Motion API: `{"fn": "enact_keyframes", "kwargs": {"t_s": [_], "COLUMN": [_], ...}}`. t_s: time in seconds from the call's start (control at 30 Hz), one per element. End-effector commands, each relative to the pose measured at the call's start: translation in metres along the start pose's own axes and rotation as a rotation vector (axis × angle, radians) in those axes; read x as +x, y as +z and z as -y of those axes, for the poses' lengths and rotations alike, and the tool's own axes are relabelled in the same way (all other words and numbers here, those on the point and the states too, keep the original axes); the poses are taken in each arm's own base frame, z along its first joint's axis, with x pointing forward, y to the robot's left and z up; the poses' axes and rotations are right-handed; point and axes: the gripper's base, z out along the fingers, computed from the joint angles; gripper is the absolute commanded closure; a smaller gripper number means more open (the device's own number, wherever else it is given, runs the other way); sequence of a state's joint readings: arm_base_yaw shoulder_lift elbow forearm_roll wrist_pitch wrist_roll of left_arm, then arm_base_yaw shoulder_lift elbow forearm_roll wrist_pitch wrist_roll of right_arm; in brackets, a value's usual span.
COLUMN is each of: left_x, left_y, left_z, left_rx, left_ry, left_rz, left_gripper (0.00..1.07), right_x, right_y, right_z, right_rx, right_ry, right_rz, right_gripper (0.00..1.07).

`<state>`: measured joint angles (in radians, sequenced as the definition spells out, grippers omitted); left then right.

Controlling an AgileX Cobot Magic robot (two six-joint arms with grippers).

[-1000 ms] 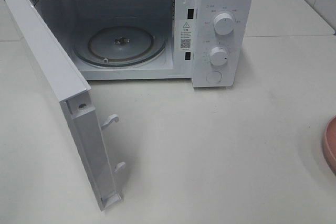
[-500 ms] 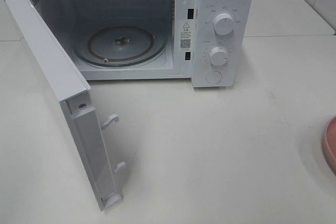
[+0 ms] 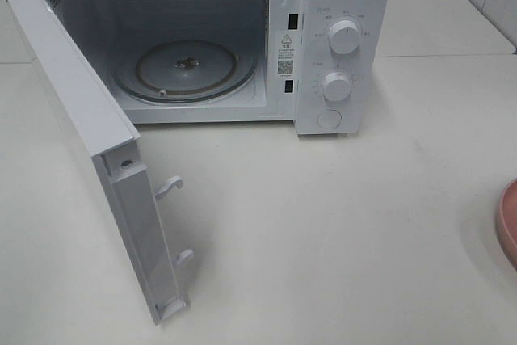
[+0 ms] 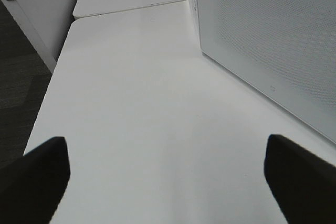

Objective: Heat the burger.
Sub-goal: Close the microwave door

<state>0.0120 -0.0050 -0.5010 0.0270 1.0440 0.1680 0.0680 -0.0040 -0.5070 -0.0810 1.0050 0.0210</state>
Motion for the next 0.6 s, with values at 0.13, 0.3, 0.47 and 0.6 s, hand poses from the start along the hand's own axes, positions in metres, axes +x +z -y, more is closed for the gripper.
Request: {"fn": "enact_keyframes", "kwargs": {"t_s": [0.13, 0.3, 0.47, 0.6], "left_x": [0.0009, 0.0009, 0.0009, 0.0009], "left_y": [-0.0023, -0.0023, -0.0022, -0.0022], "left_z": [0.0006, 0.0006, 0.0005, 0.0005], "left_rx": [-0.004, -0.004, 0.005, 0.005], "left_ry": [-0.008, -0.008, -0.004, -0.004], "left_rz": [0.023, 0.023, 0.024, 0.024], "left_gripper": [0.14, 0.14, 0.14, 0.14], "right_x": [0.0026, 0.0026, 0.0026, 0.0026], "right_y": [-0.0031, -0.0031, -0.0031, -0.0031], "right_z": [-0.0001, -0.0001, -0.0001, -0.0001], "right_rx": [0.006, 0.006, 0.006, 0.006], "right_ry": [0.005, 0.005, 0.005, 0.005], "right_rz": [0.021, 0.021, 0.021, 0.021], "right_gripper": [0.32, 0.32, 0.32, 0.32]}}
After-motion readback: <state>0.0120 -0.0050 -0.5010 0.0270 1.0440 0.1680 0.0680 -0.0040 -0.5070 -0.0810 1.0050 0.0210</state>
